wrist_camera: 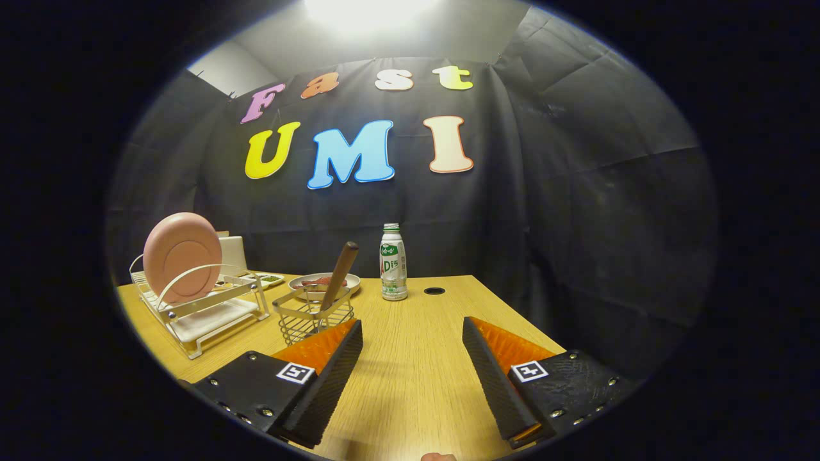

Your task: Take the plate from the dish rack, then take the spoon from the basket and place it into the plate.

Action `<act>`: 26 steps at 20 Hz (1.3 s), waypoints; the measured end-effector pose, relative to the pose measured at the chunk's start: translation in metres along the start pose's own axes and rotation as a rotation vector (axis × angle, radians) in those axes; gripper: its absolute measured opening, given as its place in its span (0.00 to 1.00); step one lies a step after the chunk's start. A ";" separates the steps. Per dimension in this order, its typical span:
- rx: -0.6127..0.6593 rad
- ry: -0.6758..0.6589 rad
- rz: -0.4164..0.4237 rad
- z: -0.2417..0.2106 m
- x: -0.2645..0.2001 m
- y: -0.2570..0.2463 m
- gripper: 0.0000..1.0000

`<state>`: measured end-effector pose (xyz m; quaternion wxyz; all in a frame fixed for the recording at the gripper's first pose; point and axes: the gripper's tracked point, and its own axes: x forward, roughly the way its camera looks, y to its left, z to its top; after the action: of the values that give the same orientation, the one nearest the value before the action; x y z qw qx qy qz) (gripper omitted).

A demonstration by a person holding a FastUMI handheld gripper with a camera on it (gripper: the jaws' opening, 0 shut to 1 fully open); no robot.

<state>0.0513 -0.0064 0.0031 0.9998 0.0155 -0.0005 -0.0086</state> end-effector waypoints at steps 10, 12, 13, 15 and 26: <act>-0.016 -0.112 -0.163 0.074 0.006 -0.063 0.96; -0.020 -0.103 -0.178 0.087 -0.013 -0.069 0.96; -0.022 -0.095 -0.180 0.092 -0.022 -0.068 0.96; -0.019 -0.072 -0.177 0.105 -0.046 -0.060 0.96; 0.039 0.021 -0.076 0.164 -0.121 0.072 0.96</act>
<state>-0.0690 0.0624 0.1690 0.9983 0.0349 0.0103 -0.0465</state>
